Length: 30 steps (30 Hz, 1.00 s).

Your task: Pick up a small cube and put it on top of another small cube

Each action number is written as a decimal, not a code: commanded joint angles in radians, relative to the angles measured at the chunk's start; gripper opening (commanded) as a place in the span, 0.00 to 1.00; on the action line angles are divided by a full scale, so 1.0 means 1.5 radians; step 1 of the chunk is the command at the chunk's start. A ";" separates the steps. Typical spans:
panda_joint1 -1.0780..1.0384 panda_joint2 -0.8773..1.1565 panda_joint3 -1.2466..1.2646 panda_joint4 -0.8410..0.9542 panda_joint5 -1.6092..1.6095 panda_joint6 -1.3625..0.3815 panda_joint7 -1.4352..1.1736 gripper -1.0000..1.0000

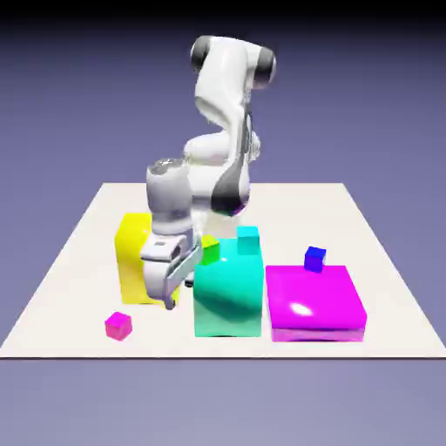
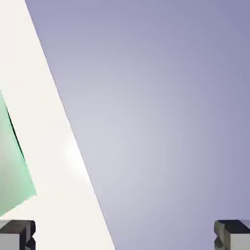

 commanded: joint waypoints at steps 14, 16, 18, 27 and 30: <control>-0.238 0.174 0.125 -0.022 0.089 0.161 -0.145 0.50; -0.238 0.174 0.125 -0.022 0.089 0.161 -0.145 0.00; -0.201 0.126 0.080 -0.037 0.051 0.126 -0.118 0.00; -0.139 -0.072 0.007 -0.079 -0.057 -0.012 0.105 0.00; -0.120 -0.144 0.032 -0.086 -0.114 -0.065 0.192 0.00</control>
